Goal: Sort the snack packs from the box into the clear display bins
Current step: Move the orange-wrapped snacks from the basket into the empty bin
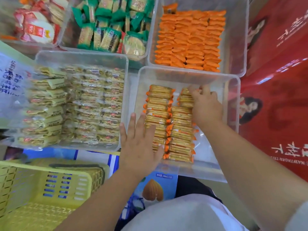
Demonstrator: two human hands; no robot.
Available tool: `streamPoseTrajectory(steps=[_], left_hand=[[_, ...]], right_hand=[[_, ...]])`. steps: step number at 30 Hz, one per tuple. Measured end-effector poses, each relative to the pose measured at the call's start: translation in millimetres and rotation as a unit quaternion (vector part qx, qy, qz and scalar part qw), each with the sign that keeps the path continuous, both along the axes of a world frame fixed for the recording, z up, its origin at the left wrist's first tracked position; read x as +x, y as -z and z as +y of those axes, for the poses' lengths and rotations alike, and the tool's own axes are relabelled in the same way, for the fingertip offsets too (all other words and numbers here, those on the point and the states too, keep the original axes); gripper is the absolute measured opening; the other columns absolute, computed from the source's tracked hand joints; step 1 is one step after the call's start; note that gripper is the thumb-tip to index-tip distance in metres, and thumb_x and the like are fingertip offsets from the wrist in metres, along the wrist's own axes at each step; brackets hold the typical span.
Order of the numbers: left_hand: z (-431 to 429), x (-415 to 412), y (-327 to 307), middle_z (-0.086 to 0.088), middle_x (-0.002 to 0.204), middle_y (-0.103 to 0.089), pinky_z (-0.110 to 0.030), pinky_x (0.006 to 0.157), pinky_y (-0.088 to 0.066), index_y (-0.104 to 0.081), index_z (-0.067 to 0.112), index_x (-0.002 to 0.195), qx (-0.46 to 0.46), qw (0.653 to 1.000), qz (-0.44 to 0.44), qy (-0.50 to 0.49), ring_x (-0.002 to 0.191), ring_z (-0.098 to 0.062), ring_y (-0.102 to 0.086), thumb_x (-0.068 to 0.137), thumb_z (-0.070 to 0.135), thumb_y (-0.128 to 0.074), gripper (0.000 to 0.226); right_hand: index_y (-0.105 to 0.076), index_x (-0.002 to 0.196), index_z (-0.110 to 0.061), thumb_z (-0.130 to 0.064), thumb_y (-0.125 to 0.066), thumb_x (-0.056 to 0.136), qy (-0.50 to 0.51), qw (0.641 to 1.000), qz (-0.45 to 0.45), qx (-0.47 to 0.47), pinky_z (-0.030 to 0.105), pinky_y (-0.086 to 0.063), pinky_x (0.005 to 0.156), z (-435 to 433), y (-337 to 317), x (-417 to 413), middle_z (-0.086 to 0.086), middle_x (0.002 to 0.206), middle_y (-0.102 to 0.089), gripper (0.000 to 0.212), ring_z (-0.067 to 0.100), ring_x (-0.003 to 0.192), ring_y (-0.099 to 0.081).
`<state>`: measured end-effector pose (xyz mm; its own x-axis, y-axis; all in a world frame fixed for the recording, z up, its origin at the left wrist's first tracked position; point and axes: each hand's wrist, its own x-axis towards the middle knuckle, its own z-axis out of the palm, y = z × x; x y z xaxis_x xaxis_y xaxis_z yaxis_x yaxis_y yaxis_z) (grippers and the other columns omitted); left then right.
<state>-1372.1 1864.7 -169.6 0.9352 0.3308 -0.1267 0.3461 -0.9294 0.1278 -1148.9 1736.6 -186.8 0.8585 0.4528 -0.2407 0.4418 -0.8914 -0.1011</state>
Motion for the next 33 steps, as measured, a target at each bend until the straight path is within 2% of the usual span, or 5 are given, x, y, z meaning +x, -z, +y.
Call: streamPoseTrajectory(steps=[9, 13, 20, 28, 33], left_hand=[[0.8, -0.1, 3.7, -0.017, 0.165, -0.028, -0.071, 0.120, -0.015, -0.055, 0.019, 0.138, -0.003, 1.000, -0.006, -0.010, 0.157, -0.040, -0.009, 0.089, 0.061, -0.045, 0.066], [-0.2, 0.7, 2.3, -0.017, 0.165, -0.030, -0.070, 0.121, -0.014, -0.059, 0.019, 0.137, -0.005, 1.000, -0.013, -0.014, 0.157, -0.039, -0.010, 0.089, 0.061, -0.044, 0.066], [0.0, 0.7, 1.7, -0.017, 0.165, -0.031, -0.069, 0.121, -0.013, -0.060, 0.020, 0.135, -0.011, 1.000, -0.023, -0.018, 0.157, -0.039, -0.010, 0.088, 0.061, -0.044, 0.064], [0.3, 0.5, 0.3, -0.017, 0.166, -0.028, -0.070, 0.121, -0.013, -0.058, 0.020, 0.136, -0.027, 1.000, -0.004, -0.014, 0.157, -0.040, -0.009, 0.087, 0.061, -0.046, 0.065], [-4.8, 9.4, -12.2, -0.020, 0.168, -0.024, -0.067, 0.123, -0.006, -0.053, 0.018, 0.146, -0.009, 1.000, -0.002, 0.011, 0.157, -0.043, -0.009, 0.089, 0.055, -0.057, 0.068]], right_hand=[[-0.027, 0.156, -0.018, 0.001, -0.058, 0.082, -0.001, 0.986, 0.128, 0.110, 0.041, -0.051, 0.087, 3.5, 13.7, 2.9, 0.012, 0.153, -0.022, 0.082, 0.039, 0.111, -0.057], [-0.040, 0.150, -0.016, -0.016, -0.062, 0.093, 0.087, 0.966, 0.091, 0.225, 0.043, -0.039, 0.112, -3.5, 17.2, -14.3, 0.015, 0.159, -0.015, 0.061, 0.039, 0.135, -0.041], [-0.006, 0.162, -0.014, -0.038, -0.045, 0.105, 0.268, 0.898, 0.182, 0.299, 0.021, -0.016, 0.110, 11.5, 26.7, -19.2, 0.007, 0.169, 0.004, 0.073, 0.023, 0.154, -0.016], [-0.009, 0.162, -0.029, -0.054, -0.047, 0.100, 0.119, 0.961, 0.197, 0.153, 0.043, -0.021, 0.123, 29.5, 32.9, -28.5, 0.005, 0.168, 0.016, 0.077, 0.026, 0.156, 0.002], [0.012, 0.158, -0.039, -0.075, -0.007, 0.094, 0.020, 0.995, 0.090, -0.025, 0.063, 0.007, 0.120, 21.1, 42.4, -34.8, 0.012, 0.166, 0.024, 0.076, 0.037, 0.151, 0.024]])
